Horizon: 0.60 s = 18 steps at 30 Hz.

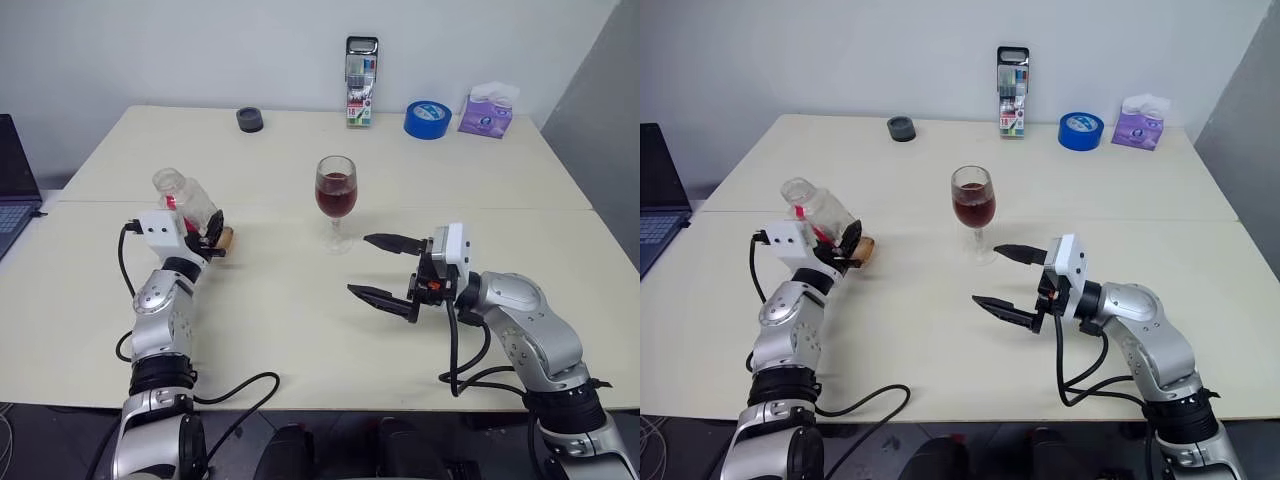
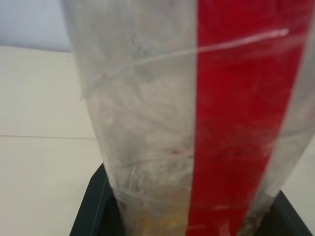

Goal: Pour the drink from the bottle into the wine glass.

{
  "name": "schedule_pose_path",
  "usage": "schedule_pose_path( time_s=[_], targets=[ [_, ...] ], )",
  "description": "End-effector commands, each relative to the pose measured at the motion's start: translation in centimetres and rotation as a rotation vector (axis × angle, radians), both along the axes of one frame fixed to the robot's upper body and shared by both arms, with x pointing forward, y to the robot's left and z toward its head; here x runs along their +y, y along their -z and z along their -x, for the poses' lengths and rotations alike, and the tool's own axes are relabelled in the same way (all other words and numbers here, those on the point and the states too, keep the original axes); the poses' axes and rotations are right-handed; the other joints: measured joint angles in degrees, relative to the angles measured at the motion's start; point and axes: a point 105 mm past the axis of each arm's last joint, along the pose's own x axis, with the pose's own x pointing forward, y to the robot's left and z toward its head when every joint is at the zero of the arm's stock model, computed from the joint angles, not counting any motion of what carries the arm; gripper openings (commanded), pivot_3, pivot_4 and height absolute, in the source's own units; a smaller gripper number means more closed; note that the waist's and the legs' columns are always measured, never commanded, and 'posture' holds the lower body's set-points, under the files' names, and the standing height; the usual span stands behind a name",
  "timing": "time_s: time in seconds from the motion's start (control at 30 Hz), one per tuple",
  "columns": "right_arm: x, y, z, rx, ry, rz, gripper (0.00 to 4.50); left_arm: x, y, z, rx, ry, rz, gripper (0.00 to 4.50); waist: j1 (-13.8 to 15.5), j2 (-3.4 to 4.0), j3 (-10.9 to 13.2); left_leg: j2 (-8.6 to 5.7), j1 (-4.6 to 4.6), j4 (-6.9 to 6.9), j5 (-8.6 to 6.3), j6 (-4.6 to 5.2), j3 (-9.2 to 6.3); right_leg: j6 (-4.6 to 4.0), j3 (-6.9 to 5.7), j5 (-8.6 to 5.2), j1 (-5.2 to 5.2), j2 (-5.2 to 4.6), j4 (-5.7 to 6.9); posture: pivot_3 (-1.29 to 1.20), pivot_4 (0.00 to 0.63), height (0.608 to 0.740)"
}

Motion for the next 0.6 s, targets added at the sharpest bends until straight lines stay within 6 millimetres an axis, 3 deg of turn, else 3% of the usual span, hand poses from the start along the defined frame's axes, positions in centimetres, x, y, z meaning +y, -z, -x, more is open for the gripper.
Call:
schedule_pose_path(
  time_s=[0.03,0.3,0.33,0.43,0.57,0.6],
  targets=[
    [0.0,-0.9,0.0,-0.025,0.003,-0.016,4.50,-0.2,-0.9,-0.5,-0.042,0.017,-0.041,1.66,-0.01,0.00,0.00,0.00,0.00,0.00,0.00,0.00,0.00,0.00,0.00,0.00,0.00,0.00,0.00,0.00,0.150,0.740],
    [0.1,-0.9,0.0,-0.018,0.019,-0.020,4.50,-0.8,0.8,-1.3,0.000,0.043,-0.024,1.66,0.01,0.00,-0.01,0.00,0.00,0.00,-0.07,0.13,-0.01,0.00,-0.02,0.00,0.00,0.00,0.00,0.00,0.150,0.740],
    [0.1,-0.9,0.0,-0.017,0.022,-0.020,4.50,-0.9,0.9,-1.4,0.004,0.047,-0.024,2.38,0.01,0.00,-0.01,0.00,0.01,0.00,-0.08,0.14,-0.01,0.00,-0.02,0.00,0.01,0.00,0.00,0.00,0.150,0.740],
    [0.0,-0.9,0.0,-0.014,0.026,-0.018,4.50,-1.1,1.1,-1.4,0.010,0.056,-0.025,3.34,-0.05,0.00,-0.01,0.00,0.01,0.00,-0.08,0.14,-0.01,0.00,-0.01,0.00,0.01,0.00,0.01,0.00,0.150,0.740],
    [0.1,-0.7,0.1,-0.008,0.030,-0.017,4.50,-1.2,1.4,-1.3,0.013,0.061,-0.025,4.49,-0.10,0.00,-0.01,0.00,0.00,-0.01,-0.09,0.15,-0.02,0.00,-0.02,0.00,0.00,0.00,0.00,0.00,0.150,0.740],
    [0.1,-0.7,0.1,-0.007,0.030,-0.017,4.50,-1.2,1.4,-1.3,0.013,0.062,-0.026,4.49,-0.11,0.00,-0.01,0.00,0.01,-0.01,-0.09,0.16,-0.02,0.00,-0.02,0.00,0.00,0.00,0.00,0.00,0.150,0.740]
  ],
)
